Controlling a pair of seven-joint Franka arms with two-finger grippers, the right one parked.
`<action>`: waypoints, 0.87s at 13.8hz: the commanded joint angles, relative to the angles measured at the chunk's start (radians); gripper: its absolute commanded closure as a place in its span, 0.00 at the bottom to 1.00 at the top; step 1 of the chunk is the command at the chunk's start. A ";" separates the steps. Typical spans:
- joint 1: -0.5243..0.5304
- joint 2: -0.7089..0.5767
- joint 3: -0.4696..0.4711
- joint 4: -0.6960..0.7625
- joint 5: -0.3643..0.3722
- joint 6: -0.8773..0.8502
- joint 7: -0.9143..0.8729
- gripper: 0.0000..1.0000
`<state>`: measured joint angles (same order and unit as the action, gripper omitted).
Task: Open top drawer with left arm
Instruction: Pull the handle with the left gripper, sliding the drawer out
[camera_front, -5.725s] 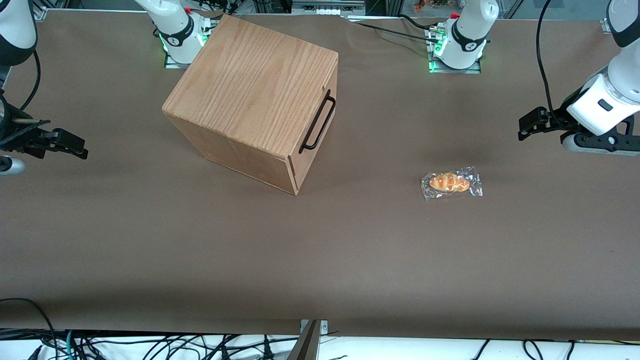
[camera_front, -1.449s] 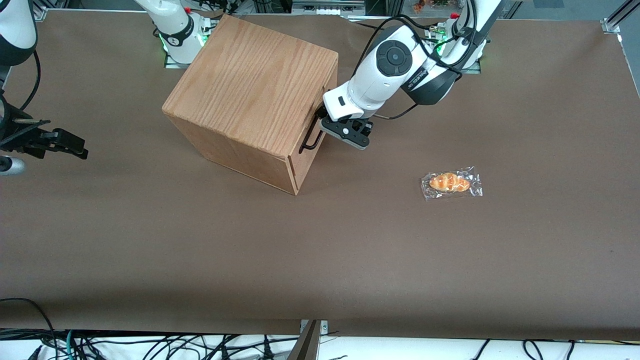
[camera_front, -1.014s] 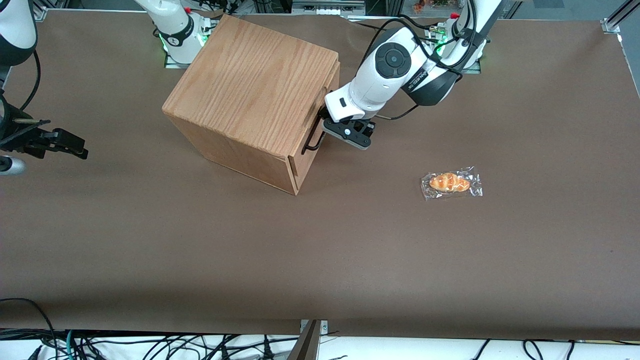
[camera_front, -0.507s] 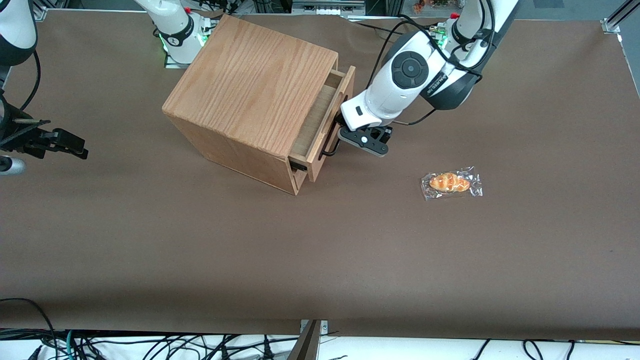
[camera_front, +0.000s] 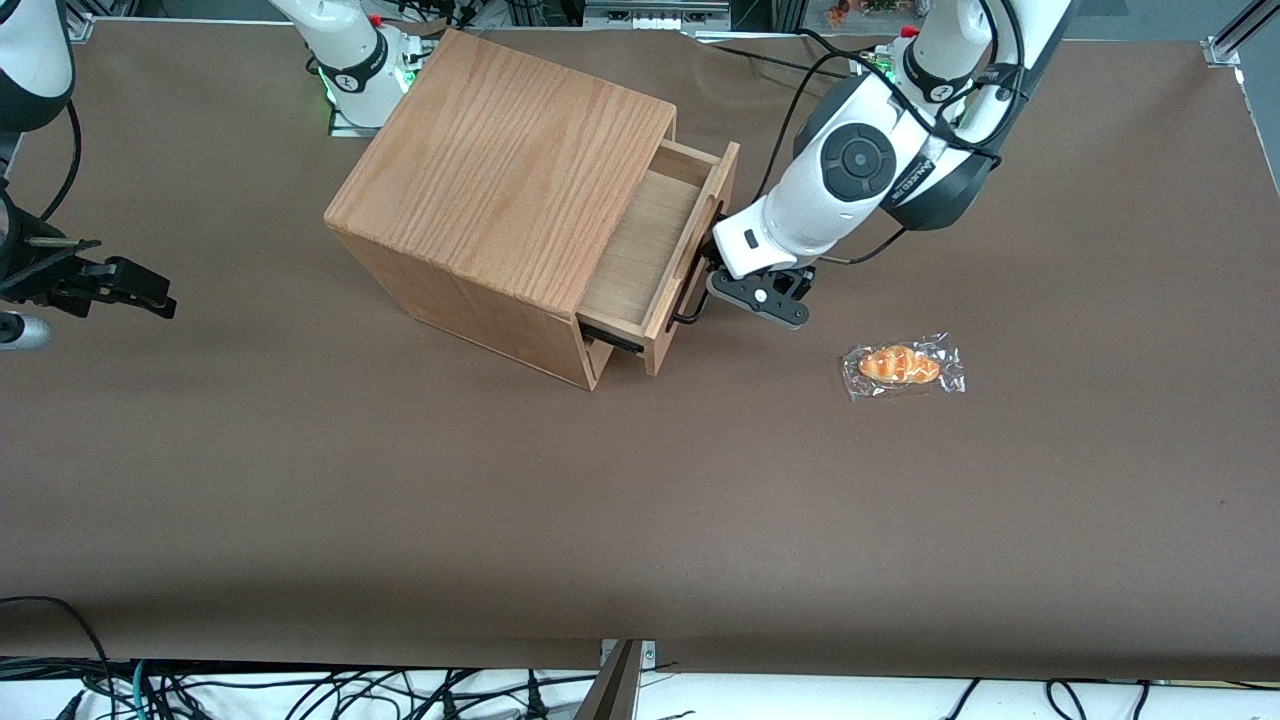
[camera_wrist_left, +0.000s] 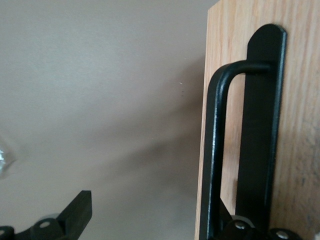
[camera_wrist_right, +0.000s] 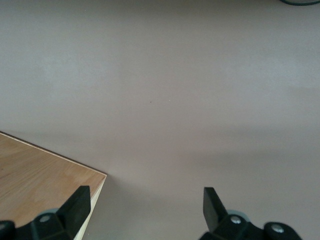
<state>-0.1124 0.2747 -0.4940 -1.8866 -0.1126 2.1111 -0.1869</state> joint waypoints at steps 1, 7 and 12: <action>0.046 -0.052 0.020 -0.017 0.110 -0.051 -0.005 0.00; 0.088 -0.060 0.060 -0.017 0.110 -0.082 0.127 0.00; 0.120 -0.063 0.086 -0.014 0.110 -0.103 0.190 0.00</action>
<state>-0.0111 0.2576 -0.4389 -1.8855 -0.1122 2.0494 -0.0193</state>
